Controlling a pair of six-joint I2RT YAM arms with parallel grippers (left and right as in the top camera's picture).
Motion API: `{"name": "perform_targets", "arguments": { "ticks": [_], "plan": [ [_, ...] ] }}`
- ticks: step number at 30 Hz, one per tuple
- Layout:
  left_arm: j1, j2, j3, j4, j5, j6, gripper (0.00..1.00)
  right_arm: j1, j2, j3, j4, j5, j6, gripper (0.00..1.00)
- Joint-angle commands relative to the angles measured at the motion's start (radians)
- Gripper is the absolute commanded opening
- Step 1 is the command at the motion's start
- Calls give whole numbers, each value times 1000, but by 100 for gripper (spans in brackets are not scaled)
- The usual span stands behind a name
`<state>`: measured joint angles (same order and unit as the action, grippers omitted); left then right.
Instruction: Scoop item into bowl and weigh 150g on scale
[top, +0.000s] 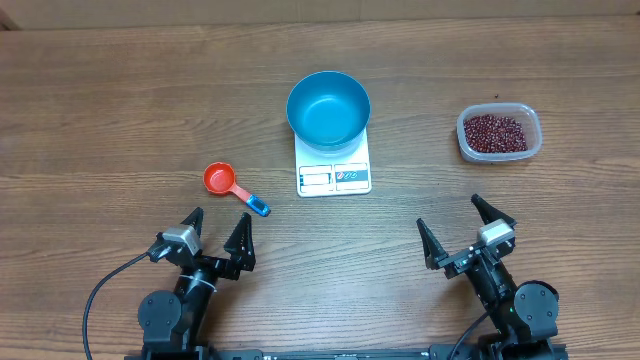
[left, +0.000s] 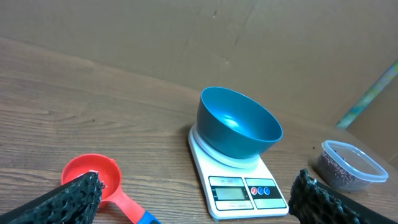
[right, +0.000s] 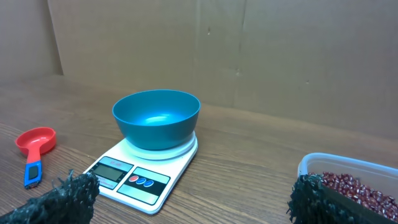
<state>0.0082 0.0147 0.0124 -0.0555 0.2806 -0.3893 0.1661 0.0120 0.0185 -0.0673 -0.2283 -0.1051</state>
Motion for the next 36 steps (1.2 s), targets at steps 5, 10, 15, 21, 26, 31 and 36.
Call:
{"name": "perform_targets", "arguments": {
  "ticks": [5, 10, 15, 21, 26, 31, 36],
  "plan": [
    [-4, -10, -6, 15, 84, -22, 100, 2, -9, -10, 6, 7, 4, 100],
    [-4, -9, 41, -45, 158, -23, 100, 2, -9, -10, 6, 7, 4, 100],
    [-4, 50, 215, -230, 103, 4, 100, 2, -9, -10, 6, 7, 4, 100],
    [-5, 336, 513, -435, -17, 38, 100, 2, -9, -10, 6, 7, 4, 100],
    [-21, 636, 750, -630, -161, -17, 100, 2, -9, -10, 6, 7, 4, 100],
    [-26, 872, 822, -538, -35, -30, 100, 2, -9, -10, 6, 7, 4, 100],
    [-26, 997, 822, -456, 55, -41, 100, 2, -9, -10, 6, 7, 4, 100]
  ]
}}
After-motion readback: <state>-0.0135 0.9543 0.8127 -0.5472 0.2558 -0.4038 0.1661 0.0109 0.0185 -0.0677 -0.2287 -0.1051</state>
